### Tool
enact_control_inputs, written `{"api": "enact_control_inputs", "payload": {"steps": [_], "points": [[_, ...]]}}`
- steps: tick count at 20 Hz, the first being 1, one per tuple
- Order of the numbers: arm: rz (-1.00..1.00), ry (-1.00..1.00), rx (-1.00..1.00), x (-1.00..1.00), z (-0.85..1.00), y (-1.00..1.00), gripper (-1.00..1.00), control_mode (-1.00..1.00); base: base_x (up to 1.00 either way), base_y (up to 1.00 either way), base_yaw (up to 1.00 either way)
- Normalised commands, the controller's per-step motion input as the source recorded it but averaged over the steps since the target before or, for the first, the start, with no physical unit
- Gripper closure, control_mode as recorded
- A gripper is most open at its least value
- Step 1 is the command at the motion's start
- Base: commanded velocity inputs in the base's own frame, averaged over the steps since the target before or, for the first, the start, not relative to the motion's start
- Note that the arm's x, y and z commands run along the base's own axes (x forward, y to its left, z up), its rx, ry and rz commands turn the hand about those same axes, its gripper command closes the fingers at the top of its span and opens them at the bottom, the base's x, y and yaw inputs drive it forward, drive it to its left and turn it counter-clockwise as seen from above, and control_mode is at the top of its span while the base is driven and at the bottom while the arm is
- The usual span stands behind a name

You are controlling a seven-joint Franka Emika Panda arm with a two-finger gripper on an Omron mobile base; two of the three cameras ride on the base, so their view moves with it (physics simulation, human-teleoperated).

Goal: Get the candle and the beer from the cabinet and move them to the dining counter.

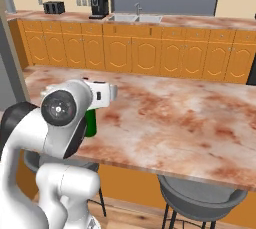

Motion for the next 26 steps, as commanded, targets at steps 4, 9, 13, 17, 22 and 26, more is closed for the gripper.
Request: {"api": "enact_control_inputs", "payload": {"steps": [4, 9, 13, 17, 22, 26], "points": [[0.0, 0.0, 0.0, 0.33, -0.43, 0.0, 1.0, -1.0, 0.0, 0.0, 0.0], [0.02, -0.01, 0.0, 0.43, -0.51, -0.01, 1.0, -1.0, 0.0, 0.0, 0.0], [0.04, -0.05, 0.0, 0.44, -0.46, -0.01, 1.0, -1.0, 0.0, 0.0, 0.0], [0.03, -0.1, 0.0, 0.42, -0.39, -0.02, 1.0, -1.0, 0.0, 0.0, 0.0], [0.02, -0.14, 0.04, 0.56, -0.33, -0.08, 1.0, -1.0, 0.0, 0.0, 0.0], [0.0, -0.07, 0.03, 0.53, -0.26, -0.06, 1.0, -1.0, 0.0, 0.0, 0.0]]}}
